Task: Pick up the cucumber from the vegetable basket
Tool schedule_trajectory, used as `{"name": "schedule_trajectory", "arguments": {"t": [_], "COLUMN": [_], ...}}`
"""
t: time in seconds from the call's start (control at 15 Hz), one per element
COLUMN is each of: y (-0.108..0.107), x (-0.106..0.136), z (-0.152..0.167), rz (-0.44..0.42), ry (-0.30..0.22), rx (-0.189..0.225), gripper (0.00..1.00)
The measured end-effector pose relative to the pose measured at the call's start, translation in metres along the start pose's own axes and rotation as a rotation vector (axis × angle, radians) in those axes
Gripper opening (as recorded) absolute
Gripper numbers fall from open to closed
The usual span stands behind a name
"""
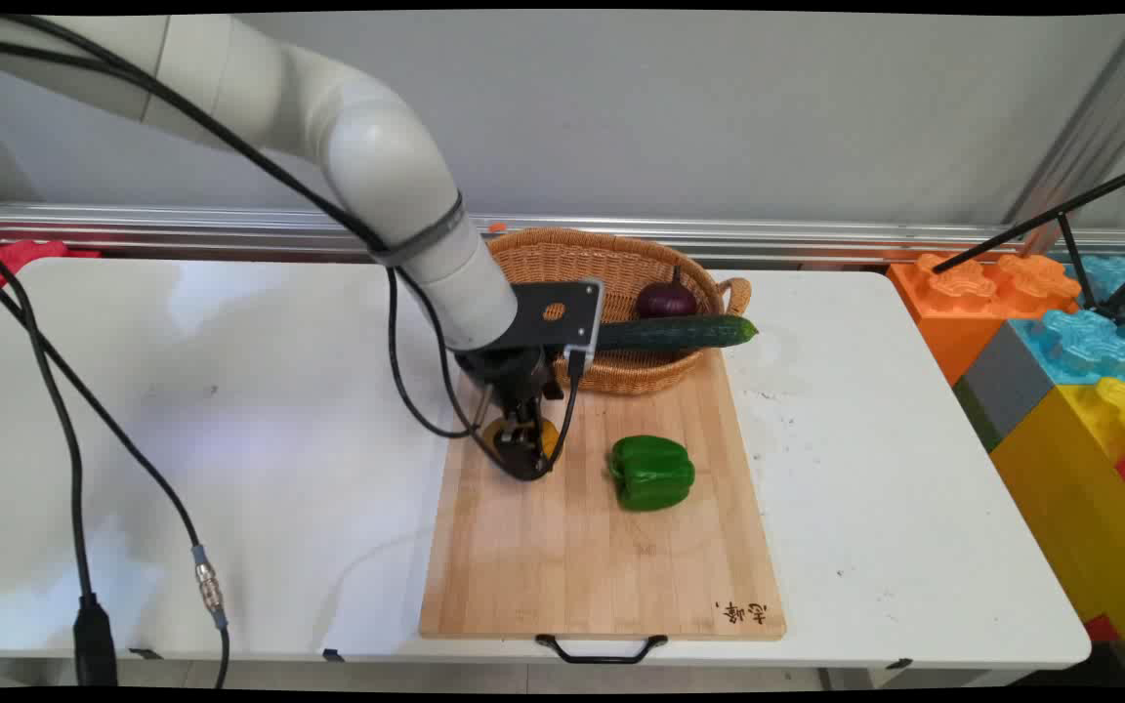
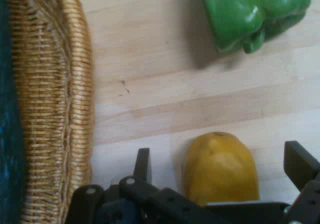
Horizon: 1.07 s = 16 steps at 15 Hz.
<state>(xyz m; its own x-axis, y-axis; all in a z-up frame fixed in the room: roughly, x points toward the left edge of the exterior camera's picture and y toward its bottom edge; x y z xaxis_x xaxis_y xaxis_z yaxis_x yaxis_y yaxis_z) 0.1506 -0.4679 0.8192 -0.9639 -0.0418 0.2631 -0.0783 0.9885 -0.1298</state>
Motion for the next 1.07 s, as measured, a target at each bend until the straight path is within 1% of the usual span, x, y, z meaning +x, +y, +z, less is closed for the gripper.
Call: {"name": "schedule_trajectory", "arguments": {"t": [0.13, 0.2, 0.4, 0.6, 0.73, 0.87, 0.93, 1.07], "y": [-0.004, -0.009, -0.028, -0.049, -0.067, -0.076, -0.084, -0.096], "x": [0.005, 0.008, 0.018, 0.020, 0.019, 0.017, 0.014, 0.011], "z": [-0.008, -0.015, -0.039, -0.054, -0.060, -0.059, -0.055, -0.045], "rz": [-0.005, -0.009, -0.010, -0.011, -0.021, -0.033, -0.042, -0.053], "ry": [0.010, 0.019, 0.048, 0.081, 0.121, 0.152, 0.176, 0.218], "rx": [0.007, 0.018, 0.067, 0.118, 0.149, 0.156, 0.155, 0.144], "gripper": [1.00, 1.00, 1.00, 1.00, 1.00, 1.00, 1.00, 1.00]}}
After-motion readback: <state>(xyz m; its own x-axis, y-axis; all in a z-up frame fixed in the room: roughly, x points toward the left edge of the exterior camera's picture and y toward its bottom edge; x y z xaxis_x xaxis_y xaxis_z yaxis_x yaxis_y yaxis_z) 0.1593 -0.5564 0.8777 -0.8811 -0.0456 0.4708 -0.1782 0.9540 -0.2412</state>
